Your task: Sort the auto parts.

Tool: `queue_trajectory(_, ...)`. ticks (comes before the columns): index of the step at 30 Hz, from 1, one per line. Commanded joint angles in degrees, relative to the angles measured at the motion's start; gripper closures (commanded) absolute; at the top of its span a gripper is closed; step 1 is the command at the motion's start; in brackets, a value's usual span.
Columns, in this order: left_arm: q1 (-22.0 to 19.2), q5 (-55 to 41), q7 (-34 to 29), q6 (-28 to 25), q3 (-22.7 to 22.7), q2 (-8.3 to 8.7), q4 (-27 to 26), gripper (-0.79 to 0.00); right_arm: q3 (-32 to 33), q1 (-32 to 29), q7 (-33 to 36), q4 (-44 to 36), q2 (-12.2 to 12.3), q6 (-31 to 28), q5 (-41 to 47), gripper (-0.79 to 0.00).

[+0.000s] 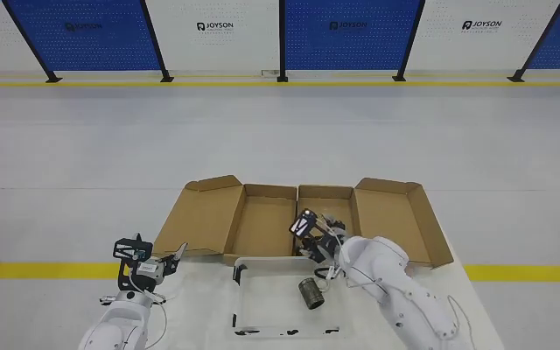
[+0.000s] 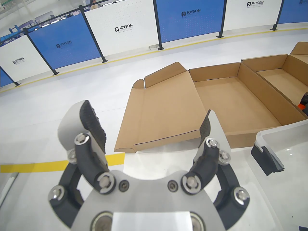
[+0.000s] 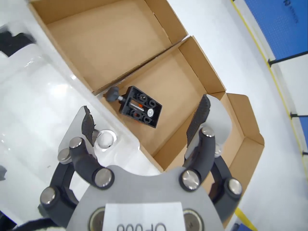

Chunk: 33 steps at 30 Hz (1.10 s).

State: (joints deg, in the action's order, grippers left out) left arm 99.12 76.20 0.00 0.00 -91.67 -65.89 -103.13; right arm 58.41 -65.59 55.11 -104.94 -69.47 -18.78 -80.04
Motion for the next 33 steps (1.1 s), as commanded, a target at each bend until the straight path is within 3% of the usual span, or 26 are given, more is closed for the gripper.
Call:
queue_trajectory(1,0.0,0.0,0.0,0.0,0.0,0.0,0.0,-0.785,0.7,-4.5,0.3,-5.0,0.7,-3.2,-1.2,-0.785)
queue_trajectory(4,0.0,0.0,0.0,0.0,0.0,0.0,0.0,-0.785,0.5,-7.4,1.5,-7.4,1.2,-6.0,-2.8,-0.785)
queue_trajectory(10,0.0,0.0,0.0,0.0,0.0,0.0,0.0,-0.785,-1.7,-8.5,1.9,-8.4,1.3,-6.2,-8.5,-0.785)
queue_trajectory(19,0.0,0.0,0.0,0.0,0.0,0.0,0.0,-0.785,-1.8,-8.7,1.5,-8.3,1.3,-6.1,-8.3,-0.785)
queue_trajectory(23,0.0,0.0,0.0,0.0,0.0,0.0,0.0,-0.785,-1.7,-10.2,0.9,-9.1,1.7,-14.8,0.0,-0.785)
queue_trajectory(27,0.0,0.0,0.0,0.0,0.0,0.0,0.0,-0.785,0.6,-10.4,6.1,-9.7,2.2,-19.1,12.6,-0.785)
queue_trajectory(30,0.0,0.0,0.0,0.0,0.0,0.0,0.0,-0.785,2.0,-9.7,9.5,-9.0,2.6,-20.9,20.2,-0.785)
queue_trajectory(33,0.0,0.0,0.0,0.0,0.0,0.0,0.0,-0.785,2.5,-8.1,11.9,-7.5,3.2,-18.5,24.6,-0.785)
